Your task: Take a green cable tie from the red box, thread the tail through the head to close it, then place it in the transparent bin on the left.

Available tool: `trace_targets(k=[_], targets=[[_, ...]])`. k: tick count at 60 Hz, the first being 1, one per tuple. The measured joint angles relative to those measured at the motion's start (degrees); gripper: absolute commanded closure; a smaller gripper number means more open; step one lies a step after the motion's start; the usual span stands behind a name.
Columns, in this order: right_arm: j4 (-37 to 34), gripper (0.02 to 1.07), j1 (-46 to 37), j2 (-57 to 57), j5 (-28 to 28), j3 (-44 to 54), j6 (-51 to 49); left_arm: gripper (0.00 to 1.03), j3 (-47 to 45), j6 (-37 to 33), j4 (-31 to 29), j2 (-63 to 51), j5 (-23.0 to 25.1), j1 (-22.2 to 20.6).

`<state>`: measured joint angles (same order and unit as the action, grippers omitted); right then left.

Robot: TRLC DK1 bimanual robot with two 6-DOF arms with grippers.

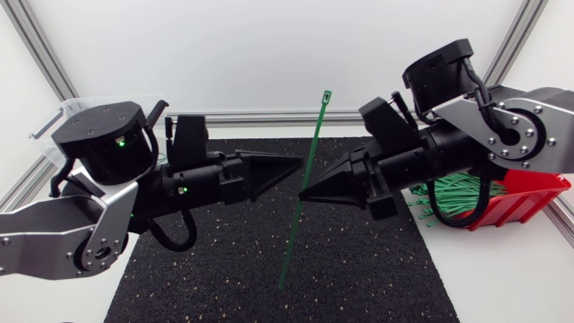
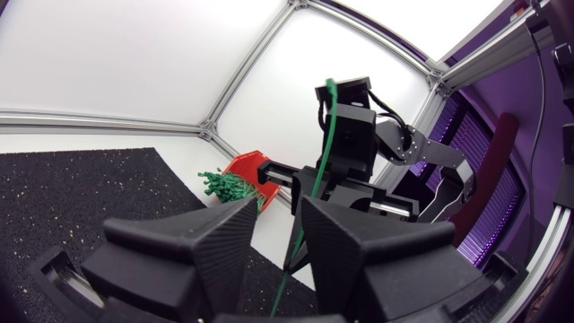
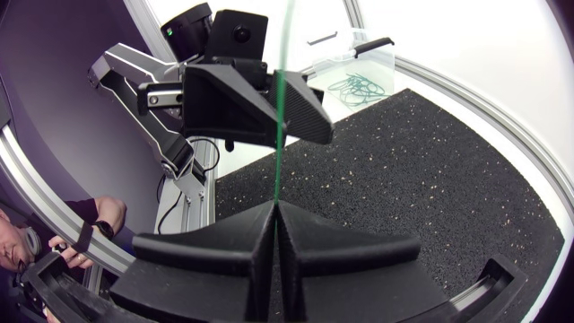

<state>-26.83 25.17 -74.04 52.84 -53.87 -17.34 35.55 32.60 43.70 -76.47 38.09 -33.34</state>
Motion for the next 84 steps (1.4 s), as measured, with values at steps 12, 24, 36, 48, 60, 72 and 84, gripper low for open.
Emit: trace_targets(k=[12, 24, 36, 48, 60, 72, 84], targets=[[-4.57, 1.01, 1.42, -2.56, -2.10, -0.37, -2.78, 0.29, 0.09, -1.14, -4.81, 0.00, 9.88, 6.99], [-9.01, 1.01, 2.12, -7.72, -2.10, -2.19, -5.11, 0.29, 0.81, -5.97, -7.67, 0.00, 15.34, 8.83], [-12.92, 1.01, 2.49, -10.97, -1.14, -4.00, -7.63, 0.29, 3.87, -13.20, -13.11, -1.33, 16.13, 8.07], [-16.15, 1.01, 2.49, -12.68, 0.37, -5.01, -10.71, 0.29, 6.14, -14.86, -13.53, -2.73, 16.35, 6.99], [-16.70, 1.01, 2.49, -12.72, 1.16, -5.09, -12.11, 0.29, 7.26, -14.91, -14.32, -3.21, 16.74, 6.73], [-16.76, 1.01, 2.49, -12.72, 2.03, -5.11, -12.94, 0.30, 7.91, -14.91, -14.36, -3.54, 16.79, 5.88], [-16.94, 1.01, 2.49, -12.66, 2.89, -5.09, -12.96, 0.60, 8.39, -14.84, -14.34, -3.72, 16.96, 5.81]])
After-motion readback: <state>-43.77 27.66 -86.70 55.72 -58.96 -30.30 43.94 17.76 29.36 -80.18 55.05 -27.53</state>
